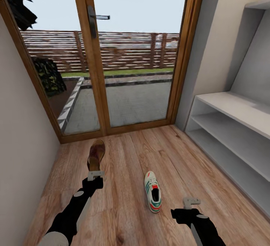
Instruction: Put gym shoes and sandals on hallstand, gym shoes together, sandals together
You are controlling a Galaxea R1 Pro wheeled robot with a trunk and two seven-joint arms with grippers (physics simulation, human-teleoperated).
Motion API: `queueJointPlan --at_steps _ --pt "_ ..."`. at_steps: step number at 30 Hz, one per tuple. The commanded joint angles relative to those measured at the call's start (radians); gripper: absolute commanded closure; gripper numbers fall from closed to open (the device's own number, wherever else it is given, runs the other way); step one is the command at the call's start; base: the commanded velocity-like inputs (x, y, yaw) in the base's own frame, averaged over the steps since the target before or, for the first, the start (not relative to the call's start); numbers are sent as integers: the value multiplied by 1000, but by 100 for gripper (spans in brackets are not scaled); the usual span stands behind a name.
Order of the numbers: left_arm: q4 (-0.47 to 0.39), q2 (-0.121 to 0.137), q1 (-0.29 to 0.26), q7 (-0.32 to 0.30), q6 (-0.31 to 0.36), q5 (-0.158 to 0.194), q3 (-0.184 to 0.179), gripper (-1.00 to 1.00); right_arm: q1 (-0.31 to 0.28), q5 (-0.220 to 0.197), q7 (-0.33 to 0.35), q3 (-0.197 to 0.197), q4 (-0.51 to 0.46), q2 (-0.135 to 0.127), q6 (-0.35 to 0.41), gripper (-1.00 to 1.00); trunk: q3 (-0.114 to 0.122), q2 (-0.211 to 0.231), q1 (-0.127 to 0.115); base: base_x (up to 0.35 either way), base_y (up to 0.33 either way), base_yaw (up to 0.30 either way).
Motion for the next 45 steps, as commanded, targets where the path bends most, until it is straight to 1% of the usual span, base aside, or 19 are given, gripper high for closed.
queueJointPlan --at_steps 1,6,9,10,11,12,13,14,15,16,17,18,20,25,28,34,45 --pt "-2 -1 -4 1 7 -3 2 100 -1 1 0 0 4 0 -1 -100 -1 0 0 0 0 0" --pt "-3 -3 -25 0 7 -3 1 100 0 1 -1 1 23 2 -20 -100 -1 0 0 0 0 0" --pt "-2 -4 -73 -1 23 -2 0 100 0 2 -1 1 26 2 -24 -100 -1 0 0 0 0 0" --pt "-3 -4 -99 -2 81 -1 0 100 0 1 -1 1 26 2 -30 -100 -1 0 0 0 0 0" --pt "-3 -4 -111 -3 117 0 0 100 0 0 -1 1 27 2 -36 -100 -1 0 0 0 0 0" --pt "-3 -4 -129 -4 169 0 0 100 0 -1 -1 1 27 1 -59 -100 -1 0 0 0 0 0" --pt "-3 -4 -136 -5 187 0 0 100 0 -1 -1 1 27 1 -76 -100 -1 0 0 0 0 0" --pt "-4 -4 -147 -6 212 1 0 100 0 -1 -1 1 27 1 -119 -100 -1 0 0 0 0 0" --pt "-5 -5 -155 -6 234 1 0 100 0 -1 0 1 27 1 -195 -100 -1 0 0 0 0 0" --pt "-5 -6 -157 -6 239 1 0 100 0 -2 0 1 27 1 -220 -100 -1 0 0 0 0 0" --pt "-11 -7 -161 -7 248 0 -1 100 0 -2 0 1 27 0 -280 -100 -1 0 0 0 0 0" --pt "-44 -8 -163 -6 253 1 -3 100 0 -2 0 1 27 0 -314 -100 -1 0 0 0 0 0" --pt "-91 -8 -164 -5 260 1 -10 100 0 -2 1 0 27 -1 -335 -100 -1 0 0 0 0 0" --pt "-123 -8 -164 -4 265 1 -39 100 0 -2 2 1 28 -1 -346 -100 -1 0 0 0 0 0" --pt "-127 -9 -164 -4 266 1 -45 100 0 -2 3 1 28 -1 -348 -100 -1 0 0 0 0 0" --pt "-128 -12 -163 -5 265 2 -49 100 0 -2 3 0 28 -1 -349 -100 -1 0 0 41 15 0" --pt "-128 -17 -163 -5 265 3 -49 100 0 -3 3 0 29 -1 -349 -100 -1 0 0 257 106 0"
